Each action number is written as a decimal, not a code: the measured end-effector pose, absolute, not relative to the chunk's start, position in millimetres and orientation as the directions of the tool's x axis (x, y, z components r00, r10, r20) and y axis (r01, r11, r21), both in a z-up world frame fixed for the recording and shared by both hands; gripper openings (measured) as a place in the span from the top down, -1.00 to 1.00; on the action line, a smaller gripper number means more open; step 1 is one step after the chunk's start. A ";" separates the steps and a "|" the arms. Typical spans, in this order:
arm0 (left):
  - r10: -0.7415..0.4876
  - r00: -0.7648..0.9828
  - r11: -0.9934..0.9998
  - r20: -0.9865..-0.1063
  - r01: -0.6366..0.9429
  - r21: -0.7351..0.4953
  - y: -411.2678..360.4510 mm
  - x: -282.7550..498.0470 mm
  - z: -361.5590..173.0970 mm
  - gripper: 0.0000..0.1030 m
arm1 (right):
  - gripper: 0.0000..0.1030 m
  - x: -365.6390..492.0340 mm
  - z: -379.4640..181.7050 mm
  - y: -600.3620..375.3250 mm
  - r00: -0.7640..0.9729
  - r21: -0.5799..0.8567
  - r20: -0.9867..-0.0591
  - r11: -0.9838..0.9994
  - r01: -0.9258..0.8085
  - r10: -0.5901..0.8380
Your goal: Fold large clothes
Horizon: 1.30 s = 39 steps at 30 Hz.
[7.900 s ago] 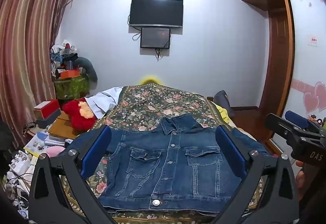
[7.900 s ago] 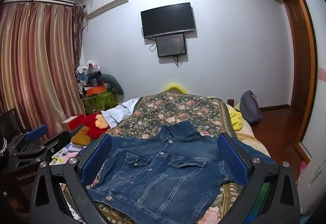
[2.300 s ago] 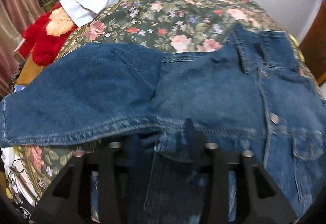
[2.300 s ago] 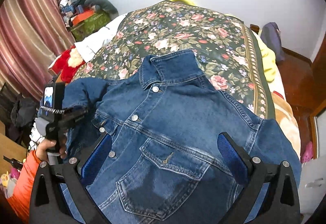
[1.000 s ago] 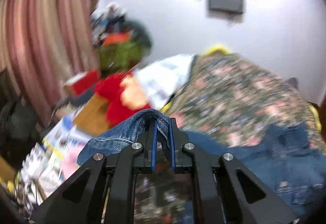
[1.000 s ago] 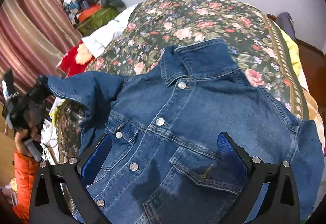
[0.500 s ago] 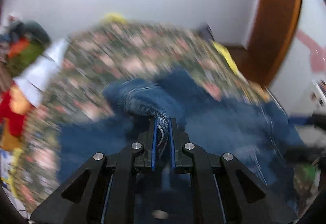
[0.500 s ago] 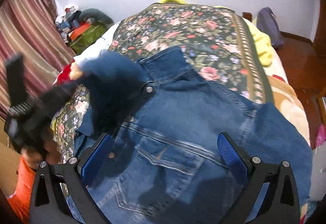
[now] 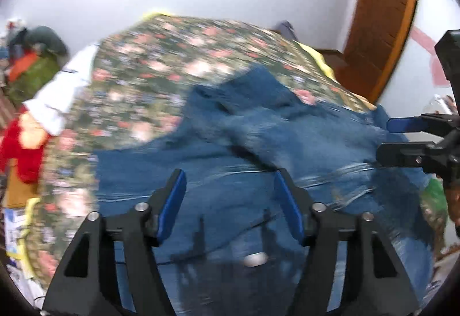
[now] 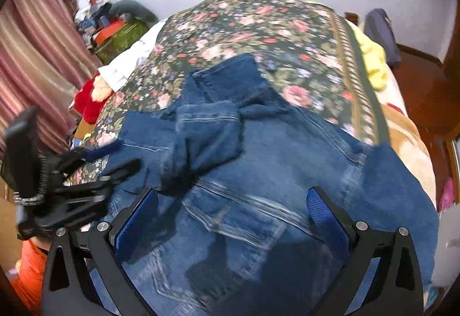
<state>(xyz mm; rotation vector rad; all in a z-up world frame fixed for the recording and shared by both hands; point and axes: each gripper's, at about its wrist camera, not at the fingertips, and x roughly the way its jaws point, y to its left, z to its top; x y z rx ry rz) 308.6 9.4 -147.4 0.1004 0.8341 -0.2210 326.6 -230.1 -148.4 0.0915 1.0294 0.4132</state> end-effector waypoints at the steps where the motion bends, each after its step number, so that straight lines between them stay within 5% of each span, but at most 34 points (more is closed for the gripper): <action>1: -0.123 0.664 0.978 -0.737 0.209 0.024 22.7 305.4 -145.9 -0.32 | -1.00 329.5 -148.0 -219.5 0.444 0.256 -0.813 0.917 -0.307 0.376; 8: 0.018 0.623 0.998 -0.782 0.039 0.054 106.9 308.5 -182.4 -0.44 | -1.00 359.3 -155.5 -135.2 0.442 0.132 -0.826 0.882 -0.452 0.350; 13: 0.066 0.559 0.998 -0.826 -0.040 0.052 137.8 316.8 -223.5 -0.44 | -0.98 398.8 -196.0 -83.9 0.472 -0.108 -0.870 0.880 -0.463 0.142; 18: 0.080 0.514 0.996 -0.854 -0.067 0.053 150.4 317.0 -251.2 -0.44 | -0.45 423.2 -231.7 -69.6 0.428 -0.158 -0.902 0.874 -0.459 0.061; 25: 0.060 0.463 0.996 -0.884 -0.092 0.020 157.7 312.5 -263.9 -0.44 | 0.62 422.9 -213.9 -86.7 0.497 -0.090 -0.859 0.918 -0.385 0.124; 39: 0.100 0.558 0.991 -0.823 -0.126 0.035 157.5 321.2 -200.2 -0.53 | 0.71 362.2 -111.6 -161.7 0.651 0.017 -0.713 0.935 -0.353 0.259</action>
